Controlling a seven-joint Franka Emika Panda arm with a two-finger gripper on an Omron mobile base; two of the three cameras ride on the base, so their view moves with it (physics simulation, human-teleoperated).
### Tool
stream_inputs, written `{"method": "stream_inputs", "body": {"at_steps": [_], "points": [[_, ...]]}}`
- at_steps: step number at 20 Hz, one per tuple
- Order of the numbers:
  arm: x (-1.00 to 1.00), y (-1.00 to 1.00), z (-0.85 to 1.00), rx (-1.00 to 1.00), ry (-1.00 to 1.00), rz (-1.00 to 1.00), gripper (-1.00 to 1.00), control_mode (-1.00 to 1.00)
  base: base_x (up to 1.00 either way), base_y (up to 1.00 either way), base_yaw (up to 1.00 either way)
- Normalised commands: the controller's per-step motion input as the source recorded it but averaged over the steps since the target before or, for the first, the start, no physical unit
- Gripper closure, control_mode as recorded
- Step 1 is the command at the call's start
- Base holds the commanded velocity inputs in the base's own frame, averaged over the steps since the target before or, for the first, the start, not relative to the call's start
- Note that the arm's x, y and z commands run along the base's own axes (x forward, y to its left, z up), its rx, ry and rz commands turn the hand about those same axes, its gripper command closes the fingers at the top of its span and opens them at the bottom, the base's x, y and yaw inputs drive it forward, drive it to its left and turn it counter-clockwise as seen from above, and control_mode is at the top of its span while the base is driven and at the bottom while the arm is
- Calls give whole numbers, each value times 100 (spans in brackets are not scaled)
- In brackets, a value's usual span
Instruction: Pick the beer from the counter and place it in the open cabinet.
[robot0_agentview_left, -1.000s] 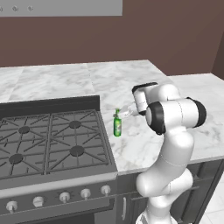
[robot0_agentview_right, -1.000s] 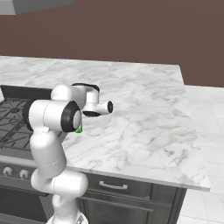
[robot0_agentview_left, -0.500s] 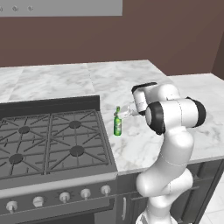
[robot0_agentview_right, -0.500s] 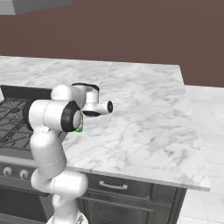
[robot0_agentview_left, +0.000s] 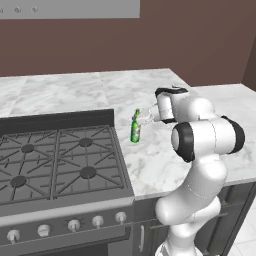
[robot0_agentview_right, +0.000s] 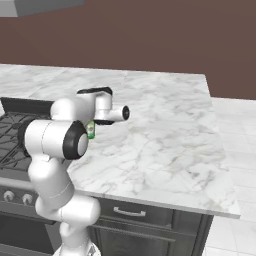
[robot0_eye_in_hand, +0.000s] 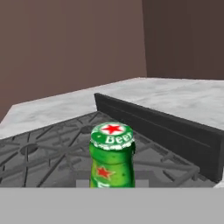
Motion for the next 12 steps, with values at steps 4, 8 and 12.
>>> {"method": "stream_inputs", "body": {"at_steps": [4, 8, 12], "points": [[-7, 7, 100, 0, -16, -14, 100, -100, 0, 0, 0], [-7, 0, 98, 0, -7, -7, 100, -100, 0, 0, 0], [-6, 4, 76, 0, -8, -5, 100, -100, 0, 0, 0]]}}
